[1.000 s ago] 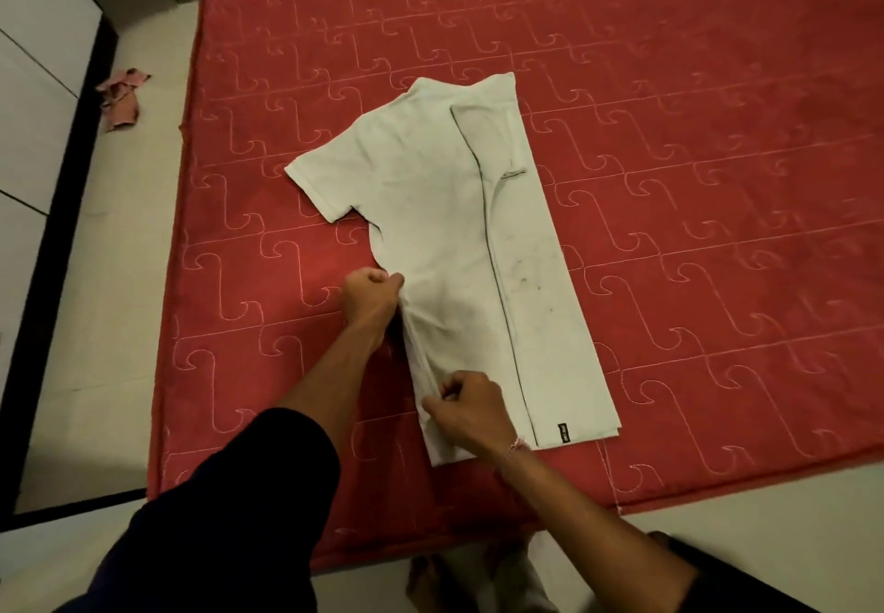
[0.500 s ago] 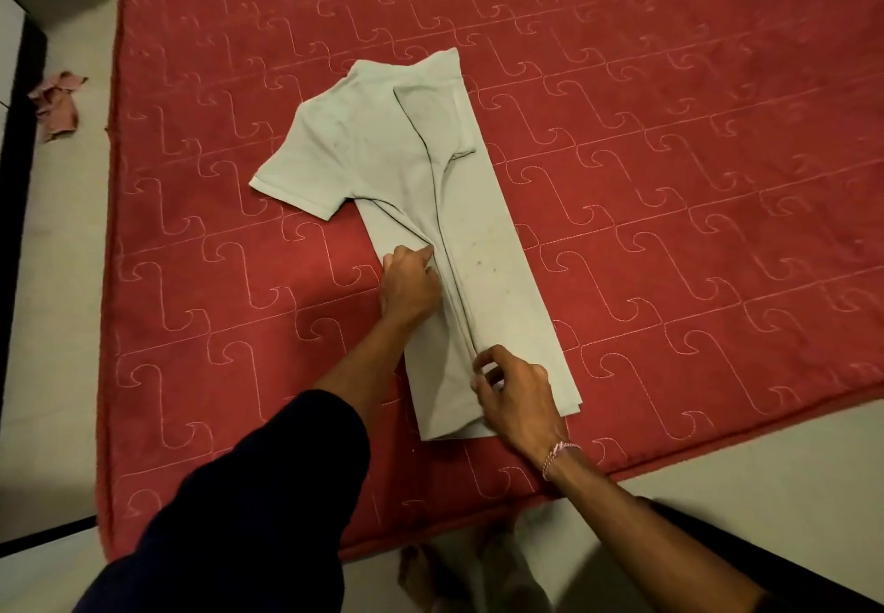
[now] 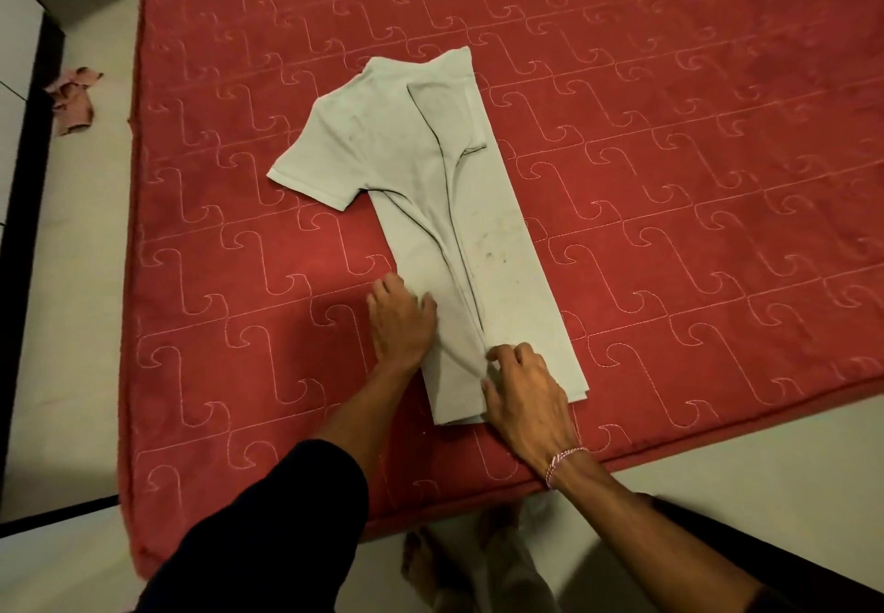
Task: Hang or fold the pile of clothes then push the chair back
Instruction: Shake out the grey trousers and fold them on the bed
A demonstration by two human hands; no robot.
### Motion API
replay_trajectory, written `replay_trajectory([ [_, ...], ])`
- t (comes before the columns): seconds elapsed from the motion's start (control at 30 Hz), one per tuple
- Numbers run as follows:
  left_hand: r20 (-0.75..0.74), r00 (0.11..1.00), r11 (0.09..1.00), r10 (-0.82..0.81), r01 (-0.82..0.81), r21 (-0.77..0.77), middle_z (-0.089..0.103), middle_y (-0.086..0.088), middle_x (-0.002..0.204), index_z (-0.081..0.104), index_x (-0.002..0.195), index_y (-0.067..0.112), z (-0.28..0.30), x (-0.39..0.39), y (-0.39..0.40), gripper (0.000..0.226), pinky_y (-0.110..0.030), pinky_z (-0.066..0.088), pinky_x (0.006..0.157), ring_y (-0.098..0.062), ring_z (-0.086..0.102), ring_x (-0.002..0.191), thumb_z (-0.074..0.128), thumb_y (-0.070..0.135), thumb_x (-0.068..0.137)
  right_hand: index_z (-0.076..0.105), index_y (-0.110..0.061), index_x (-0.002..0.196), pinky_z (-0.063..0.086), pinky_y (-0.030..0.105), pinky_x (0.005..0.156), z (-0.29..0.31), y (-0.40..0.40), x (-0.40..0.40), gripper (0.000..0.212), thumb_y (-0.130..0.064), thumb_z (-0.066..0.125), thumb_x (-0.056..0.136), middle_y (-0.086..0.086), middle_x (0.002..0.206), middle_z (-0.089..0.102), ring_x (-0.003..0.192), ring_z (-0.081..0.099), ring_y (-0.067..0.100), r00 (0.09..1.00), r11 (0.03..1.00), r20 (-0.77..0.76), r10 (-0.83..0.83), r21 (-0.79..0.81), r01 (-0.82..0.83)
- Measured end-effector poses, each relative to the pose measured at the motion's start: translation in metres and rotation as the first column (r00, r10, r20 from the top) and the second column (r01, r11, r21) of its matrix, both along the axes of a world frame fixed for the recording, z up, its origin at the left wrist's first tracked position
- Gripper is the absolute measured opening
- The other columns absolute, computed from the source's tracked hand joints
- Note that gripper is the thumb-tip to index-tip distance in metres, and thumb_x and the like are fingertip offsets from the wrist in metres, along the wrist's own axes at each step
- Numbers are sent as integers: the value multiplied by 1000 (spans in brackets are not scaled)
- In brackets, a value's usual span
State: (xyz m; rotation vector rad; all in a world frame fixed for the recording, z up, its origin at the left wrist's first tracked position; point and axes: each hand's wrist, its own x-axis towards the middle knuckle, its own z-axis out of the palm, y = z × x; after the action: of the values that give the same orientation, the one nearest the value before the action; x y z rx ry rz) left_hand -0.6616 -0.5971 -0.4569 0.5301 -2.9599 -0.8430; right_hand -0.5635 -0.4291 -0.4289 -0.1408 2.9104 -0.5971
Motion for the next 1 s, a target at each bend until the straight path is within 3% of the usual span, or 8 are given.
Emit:
replay_trajectory([
  [0.13, 89, 985, 958, 148, -165, 235, 64, -8, 77, 60, 82, 7, 8, 9, -6, 27, -34, 45, 64, -27, 61, 74, 69, 32, 87, 60, -22, 113, 50, 33, 74, -2, -11, 15, 27, -30, 64, 88, -2, 106, 56, 91, 51, 16, 979, 981, -87, 183, -43, -188],
  [0.23, 255, 952, 917, 169, -246, 314, 59, -5, 60, 63, 65, 4, 9, 18, -7, 35, -36, 53, 57, -26, 61, 61, 75, 33, 80, 58, -26, 115, 48, 33, 81, -1, -13, 25, 43, -45, 70, 78, -4, 112, 56, 96, 51, 17, 946, 948, -59, 318, 40, -316],
  [0.37, 537, 842, 701, 59, -417, 578, 70, -15, 96, 64, 97, -3, 11, 35, -11, 35, -42, 62, 61, -29, 69, 85, 80, 23, 82, 59, -23, 113, 50, 35, 82, -6, -12, 30, 39, -37, 73, 80, 0, 108, 60, 93, 57, 22, 926, 923, -92, 366, 163, -349],
  [0.5, 601, 792, 574, -109, -443, 688, 71, -17, 102, 64, 109, -4, 24, 62, -14, 24, -36, 57, 60, -27, 68, 83, 71, 11, 91, 63, -20, 109, 51, 36, 79, -15, -12, 28, 27, -21, 69, 83, 1, 100, 63, 88, 59, 24, 876, 872, -134, 464, 246, -424],
  [0.6, 613, 778, 546, -138, -457, 703, 72, -16, 94, 66, 101, -2, 22, 75, -15, 17, -41, 62, 70, -27, 70, 81, 72, 8, 90, 63, -19, 105, 50, 36, 79, -14, -9, 27, 18, -22, 66, 87, 1, 95, 63, 85, 59, 24, 847, 851, -166, 506, 257, -458],
  [0.83, 626, 770, 505, -126, -493, 708, 69, -17, 86, 58, 89, 1, 32, 85, -7, 15, -36, 59, 61, -26, 68, 70, 73, 2, 86, 63, -20, 108, 51, 35, 70, -8, -1, 38, 26, -20, 72, 83, 1, 96, 61, 82, 60, 23, 860, 865, -143, 490, 198, -461],
  [0.93, 621, 774, 489, -129, -495, 718, 69, -19, 102, 59, 108, -4, 32, 94, -7, 26, -39, 62, 66, -30, 70, 83, 71, -7, 85, 65, -19, 113, 52, 37, 73, -11, 1, 36, 20, -25, 59, 95, 1, 101, 63, 88, 60, 22, 904, 907, -77, 421, 2, -422],
  [1.0, 609, 782, 476, -135, -488, 732, 70, -16, 104, 59, 113, -1, 34, 99, -7, 35, -37, 62, 65, -27, 71, 85, 73, -8, 82, 66, -16, 116, 53, 39, 78, -9, 1, 32, 22, -26, 55, 99, 2, 105, 64, 93, 59, 20, 961, 948, -46, 272, -158, -276],
])
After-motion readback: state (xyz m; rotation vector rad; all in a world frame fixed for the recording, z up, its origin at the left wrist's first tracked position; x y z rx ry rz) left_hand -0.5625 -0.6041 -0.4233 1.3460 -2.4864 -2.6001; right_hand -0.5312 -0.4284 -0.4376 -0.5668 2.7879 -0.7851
